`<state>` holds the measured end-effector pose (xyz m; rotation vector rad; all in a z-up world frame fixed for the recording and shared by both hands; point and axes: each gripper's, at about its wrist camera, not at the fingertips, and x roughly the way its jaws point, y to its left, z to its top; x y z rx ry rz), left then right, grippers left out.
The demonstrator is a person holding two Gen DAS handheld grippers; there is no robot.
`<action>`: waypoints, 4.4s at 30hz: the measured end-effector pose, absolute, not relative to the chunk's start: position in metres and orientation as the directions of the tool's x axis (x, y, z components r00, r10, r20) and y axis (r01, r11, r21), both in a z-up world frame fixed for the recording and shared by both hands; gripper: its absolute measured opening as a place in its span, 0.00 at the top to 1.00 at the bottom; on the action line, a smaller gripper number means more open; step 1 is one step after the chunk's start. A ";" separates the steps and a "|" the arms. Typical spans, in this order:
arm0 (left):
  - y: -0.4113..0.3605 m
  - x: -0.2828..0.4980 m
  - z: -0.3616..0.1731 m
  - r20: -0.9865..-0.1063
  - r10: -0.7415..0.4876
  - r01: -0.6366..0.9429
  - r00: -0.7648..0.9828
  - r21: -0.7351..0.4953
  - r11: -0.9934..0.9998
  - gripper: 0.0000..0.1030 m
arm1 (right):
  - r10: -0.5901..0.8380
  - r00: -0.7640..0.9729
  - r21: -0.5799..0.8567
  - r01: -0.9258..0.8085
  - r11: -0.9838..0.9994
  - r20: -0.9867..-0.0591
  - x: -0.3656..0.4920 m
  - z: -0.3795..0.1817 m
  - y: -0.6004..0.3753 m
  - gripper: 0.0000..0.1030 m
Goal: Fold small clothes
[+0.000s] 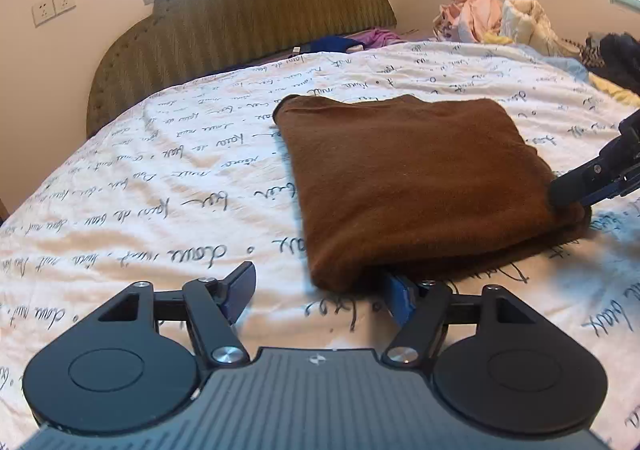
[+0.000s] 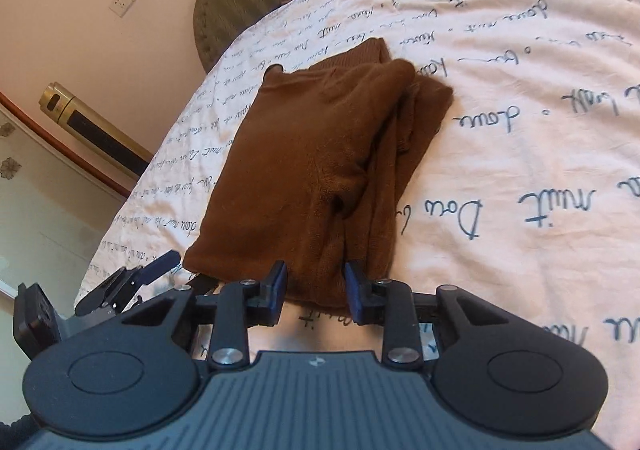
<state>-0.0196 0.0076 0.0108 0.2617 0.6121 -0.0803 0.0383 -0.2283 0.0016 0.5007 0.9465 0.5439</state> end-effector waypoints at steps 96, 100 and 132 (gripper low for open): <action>0.019 -0.083 -0.002 -0.674 -0.071 0.136 0.735 0.044 0.990 0.00 | -0.006 0.701 0.011 0.020 1.000 -0.713 -0.094 -0.006 -0.144 0.00; 0.017 -0.078 0.002 -0.730 -0.071 0.186 0.680 0.078 0.979 0.00 | -0.014 0.730 0.050 0.066 0.997 -0.684 -0.098 -0.012 -0.144 0.00; 0.027 -0.084 -0.001 -0.671 -0.088 0.144 0.736 0.029 0.989 0.00 | -0.027 0.766 0.050 0.077 0.996 -0.643 -0.103 -0.015 -0.143 0.00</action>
